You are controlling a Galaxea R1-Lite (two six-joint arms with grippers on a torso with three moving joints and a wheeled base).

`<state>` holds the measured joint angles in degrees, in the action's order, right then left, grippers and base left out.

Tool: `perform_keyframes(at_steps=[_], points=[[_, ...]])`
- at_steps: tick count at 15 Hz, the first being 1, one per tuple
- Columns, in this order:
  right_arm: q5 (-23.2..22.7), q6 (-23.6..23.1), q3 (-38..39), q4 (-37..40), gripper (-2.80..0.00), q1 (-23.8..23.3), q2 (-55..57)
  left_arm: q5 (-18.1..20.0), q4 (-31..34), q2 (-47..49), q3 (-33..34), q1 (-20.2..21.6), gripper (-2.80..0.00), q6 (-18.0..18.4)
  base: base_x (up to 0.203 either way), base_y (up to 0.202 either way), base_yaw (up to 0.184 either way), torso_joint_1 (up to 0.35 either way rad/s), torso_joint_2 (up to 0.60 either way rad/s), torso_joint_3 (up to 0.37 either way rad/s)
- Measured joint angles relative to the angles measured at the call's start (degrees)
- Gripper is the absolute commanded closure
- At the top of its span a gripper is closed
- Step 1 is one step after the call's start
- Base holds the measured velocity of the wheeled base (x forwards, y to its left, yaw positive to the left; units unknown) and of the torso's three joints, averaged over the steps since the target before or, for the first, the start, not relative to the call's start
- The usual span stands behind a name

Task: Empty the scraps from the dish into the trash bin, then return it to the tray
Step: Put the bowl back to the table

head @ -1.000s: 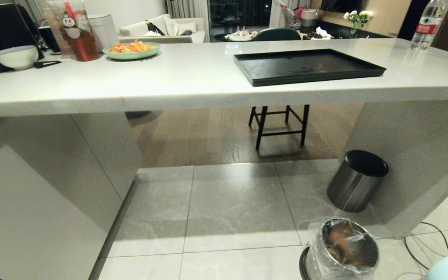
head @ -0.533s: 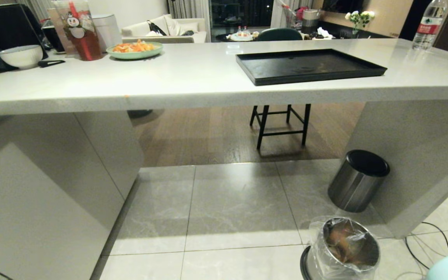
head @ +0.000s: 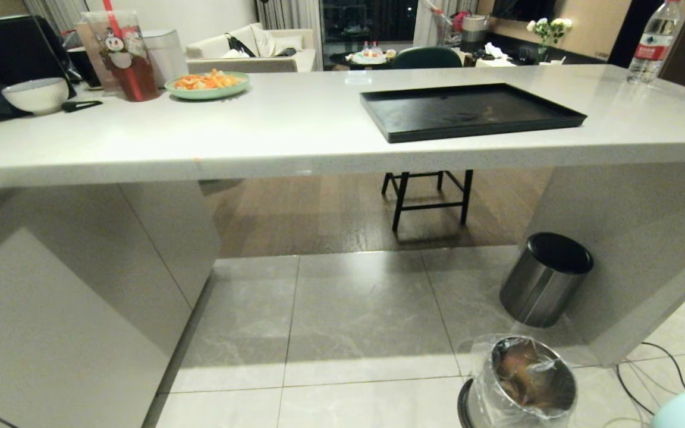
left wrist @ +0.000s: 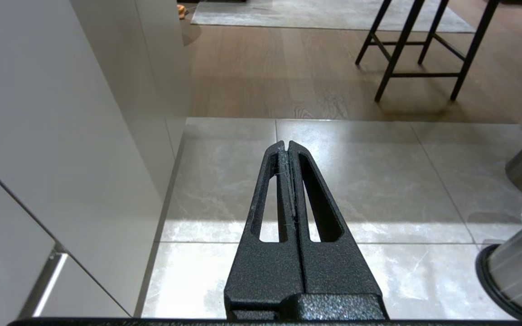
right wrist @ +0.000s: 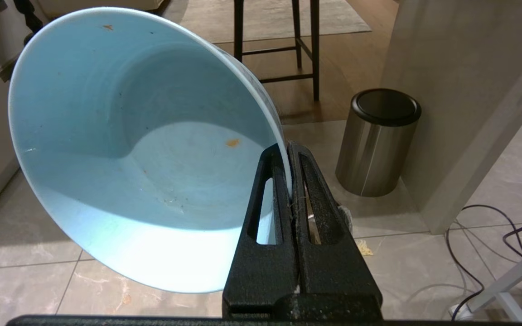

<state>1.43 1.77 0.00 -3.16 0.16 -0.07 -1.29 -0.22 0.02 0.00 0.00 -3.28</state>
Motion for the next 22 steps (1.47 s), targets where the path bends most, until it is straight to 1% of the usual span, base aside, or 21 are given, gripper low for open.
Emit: perform_keyframes(at_steps=[6, 11, 22], points=[[-0.01, -0.02, 0.00, 0.02, 0.00, -0.02, 0.00, -0.01, 0.00, 0.00, 0.00, 0.00, 0.00, 0.00, 0.000, 0.000, 0.000, 0.029, -0.43, -0.396], [-0.02, 0.15, 0.00, 0.02, 0.00, 0.02, 0.00, 0.00, 0.00, 0.00, 0.00, 0.00, 0.00, -0.05, 0.000, 0.000, 0.000, 0.113, -0.48, -0.373], [-0.04, 0.20, 0.00, 0.02, 0.00, 0.02, 0.00, -0.01, 0.00, 0.00, 0.00, 0.00, 0.00, -0.04, 0.000, 0.000, 0.000, 0.178, -0.54, -0.367]])
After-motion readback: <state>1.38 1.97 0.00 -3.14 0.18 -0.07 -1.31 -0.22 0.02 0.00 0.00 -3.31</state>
